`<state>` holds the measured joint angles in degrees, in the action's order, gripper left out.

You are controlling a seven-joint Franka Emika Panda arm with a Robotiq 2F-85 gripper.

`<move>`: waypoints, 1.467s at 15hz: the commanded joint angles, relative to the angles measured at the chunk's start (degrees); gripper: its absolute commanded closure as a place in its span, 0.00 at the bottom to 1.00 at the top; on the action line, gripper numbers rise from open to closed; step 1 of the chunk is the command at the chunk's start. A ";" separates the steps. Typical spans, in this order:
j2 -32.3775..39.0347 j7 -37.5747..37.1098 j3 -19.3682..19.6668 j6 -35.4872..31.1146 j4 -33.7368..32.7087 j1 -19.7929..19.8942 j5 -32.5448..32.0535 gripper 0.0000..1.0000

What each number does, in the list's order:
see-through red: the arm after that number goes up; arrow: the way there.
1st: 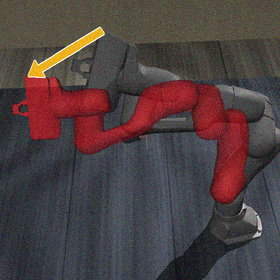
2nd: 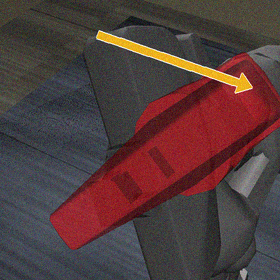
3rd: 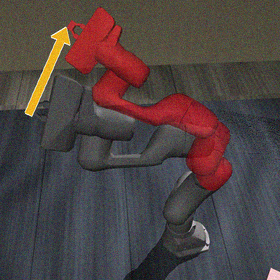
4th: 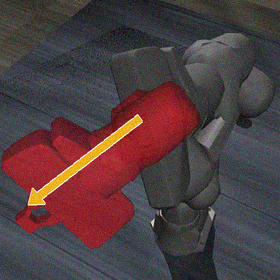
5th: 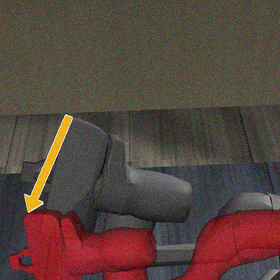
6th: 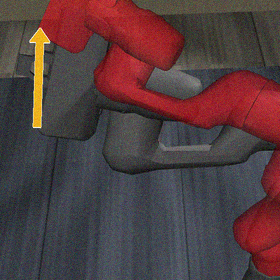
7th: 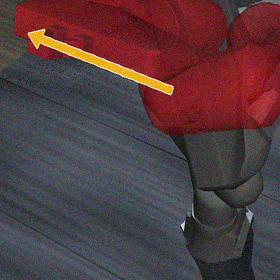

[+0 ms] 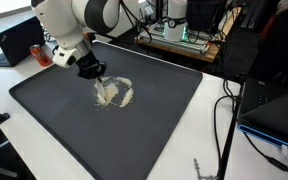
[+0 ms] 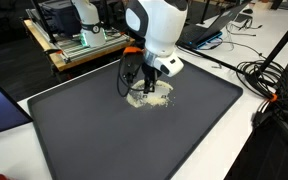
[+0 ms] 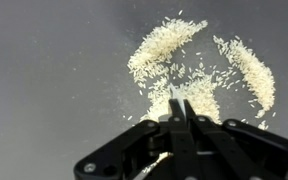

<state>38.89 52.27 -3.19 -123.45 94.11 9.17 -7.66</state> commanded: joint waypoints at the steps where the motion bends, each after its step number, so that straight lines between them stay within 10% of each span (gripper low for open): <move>1: 3.54 1.91 -0.61 0.00 -3.23 0.46 1.42 0.99; 22: 7.48 -5.25 1.06 0.63 -11.70 0.98 2.57 0.99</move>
<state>44.22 48.29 -2.54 -123.26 85.54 9.61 -5.96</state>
